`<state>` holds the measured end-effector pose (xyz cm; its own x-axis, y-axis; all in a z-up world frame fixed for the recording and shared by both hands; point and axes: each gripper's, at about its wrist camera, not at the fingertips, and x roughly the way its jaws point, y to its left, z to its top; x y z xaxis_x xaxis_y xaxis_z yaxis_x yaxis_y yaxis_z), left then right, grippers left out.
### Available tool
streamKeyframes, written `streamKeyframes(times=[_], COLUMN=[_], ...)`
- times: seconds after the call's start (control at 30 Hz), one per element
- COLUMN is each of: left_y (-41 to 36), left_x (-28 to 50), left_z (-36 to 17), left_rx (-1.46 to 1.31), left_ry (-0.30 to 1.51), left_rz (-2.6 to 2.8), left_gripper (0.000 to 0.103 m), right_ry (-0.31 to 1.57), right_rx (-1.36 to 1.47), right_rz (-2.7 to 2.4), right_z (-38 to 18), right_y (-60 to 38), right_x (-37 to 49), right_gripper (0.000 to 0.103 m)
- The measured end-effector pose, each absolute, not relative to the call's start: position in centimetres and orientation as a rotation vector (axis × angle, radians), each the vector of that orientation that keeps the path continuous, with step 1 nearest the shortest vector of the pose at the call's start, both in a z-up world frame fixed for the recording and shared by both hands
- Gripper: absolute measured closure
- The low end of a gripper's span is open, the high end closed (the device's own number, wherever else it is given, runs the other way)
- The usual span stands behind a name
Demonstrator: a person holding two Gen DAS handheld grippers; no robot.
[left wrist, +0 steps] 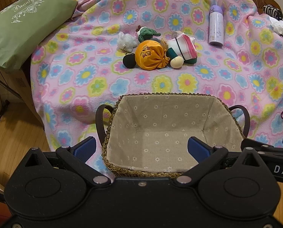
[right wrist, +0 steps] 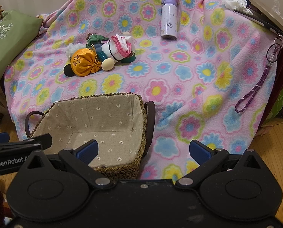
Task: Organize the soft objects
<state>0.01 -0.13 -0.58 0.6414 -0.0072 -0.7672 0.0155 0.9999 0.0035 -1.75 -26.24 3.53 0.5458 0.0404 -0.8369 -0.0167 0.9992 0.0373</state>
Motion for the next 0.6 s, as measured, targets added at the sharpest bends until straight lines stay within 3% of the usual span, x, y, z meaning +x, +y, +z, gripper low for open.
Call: streamKeyframes(times=[0.6], left_y=[0.8], left_x=[1.4], left_z=[-0.8], left_rx=[0.03], left_ry=[0.827], left_rz=[0.006], left_gripper=[0.004], right_ry=[0.896], right_rx=[-0.003], right_rz=[0.04], right_z=[4.1], right_y=[-26.0], right_x=[0.1], right_gripper=[0.001])
